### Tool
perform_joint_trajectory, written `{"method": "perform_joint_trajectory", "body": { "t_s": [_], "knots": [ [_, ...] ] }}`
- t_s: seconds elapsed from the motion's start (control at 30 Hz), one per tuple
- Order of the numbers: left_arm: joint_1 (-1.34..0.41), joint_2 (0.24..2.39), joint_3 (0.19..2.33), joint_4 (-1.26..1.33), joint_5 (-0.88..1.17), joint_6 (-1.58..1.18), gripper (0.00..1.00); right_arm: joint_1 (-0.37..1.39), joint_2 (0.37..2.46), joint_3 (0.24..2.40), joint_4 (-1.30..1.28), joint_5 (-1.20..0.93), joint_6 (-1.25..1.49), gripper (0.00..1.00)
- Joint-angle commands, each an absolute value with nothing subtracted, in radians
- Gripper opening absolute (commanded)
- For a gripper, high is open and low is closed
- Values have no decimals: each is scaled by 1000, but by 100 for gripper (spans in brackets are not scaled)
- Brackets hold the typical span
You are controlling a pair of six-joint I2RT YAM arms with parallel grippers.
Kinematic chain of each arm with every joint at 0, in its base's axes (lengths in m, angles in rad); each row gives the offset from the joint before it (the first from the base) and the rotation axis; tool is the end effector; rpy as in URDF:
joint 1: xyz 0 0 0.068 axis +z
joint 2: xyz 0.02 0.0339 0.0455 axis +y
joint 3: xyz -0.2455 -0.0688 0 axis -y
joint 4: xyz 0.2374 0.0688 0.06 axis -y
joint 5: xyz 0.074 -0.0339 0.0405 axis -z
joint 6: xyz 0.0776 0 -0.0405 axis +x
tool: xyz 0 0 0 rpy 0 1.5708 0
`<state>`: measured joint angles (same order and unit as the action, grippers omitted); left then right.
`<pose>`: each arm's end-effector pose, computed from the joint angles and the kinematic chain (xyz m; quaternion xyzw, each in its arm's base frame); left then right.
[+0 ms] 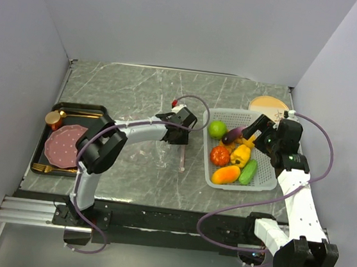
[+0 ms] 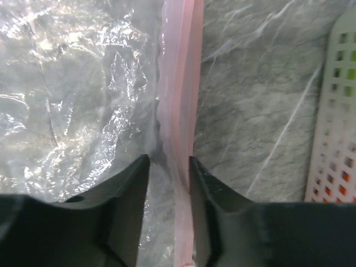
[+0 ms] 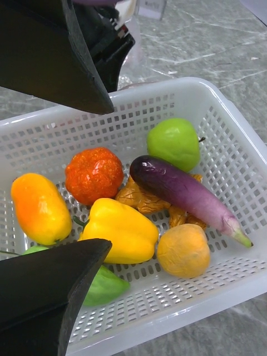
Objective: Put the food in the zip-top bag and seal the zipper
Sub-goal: Pick up the zipper food storage bag at the center of the board.
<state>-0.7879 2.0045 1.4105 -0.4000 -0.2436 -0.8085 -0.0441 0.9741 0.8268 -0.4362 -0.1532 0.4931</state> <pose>0.3200 -0.2951 0.1280 -0.0444 0.9512 -0.1209 0.2805 0.2517 0.0007 0.2581 0.1981 0.8562 0.1709 0.4456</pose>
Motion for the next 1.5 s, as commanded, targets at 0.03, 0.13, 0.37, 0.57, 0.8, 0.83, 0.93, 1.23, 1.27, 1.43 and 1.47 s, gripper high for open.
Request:
{"method": "perform_joint_trajectory", "body": {
  "t_s": [0.03,0.13,0.37,0.57,0.8,0.83,0.93,1.23,1.27,1.43,1.47],
  "knots": [
    [-798,1990,1424,-396,-265,-811,29,-43,959,868,-425,-167,492,100],
    [-798,1976,1420,-406,-267,-811,14,-43,960,864,-419,-182,495,100],
    [-799,1849,1375,-408,-259,-807,1,-31,959,865,-390,-337,495,75],
    [-801,1740,1361,-471,-311,-784,1,29,974,848,-308,-462,560,28],
    [-802,1622,1301,-465,-304,-801,1,291,1089,897,-232,-462,618,0],
    [-802,1612,1299,-468,-307,-799,1,305,1118,893,-210,-475,633,0],
    [-802,1576,1266,-453,-310,-796,1,360,1170,897,-140,-505,667,0],
    [-802,1536,1241,-462,-304,-795,1,495,1339,1006,-114,-494,660,0],
    [-802,1539,1250,-468,-307,-793,1,509,1345,1006,-104,-485,669,0],
    [-802,1536,1255,-472,-296,-788,1,543,1435,1025,-57,-483,704,0],
    [-802,1532,1256,-472,-295,-788,1,546,1451,1031,-55,-483,706,0]
  ]
}}
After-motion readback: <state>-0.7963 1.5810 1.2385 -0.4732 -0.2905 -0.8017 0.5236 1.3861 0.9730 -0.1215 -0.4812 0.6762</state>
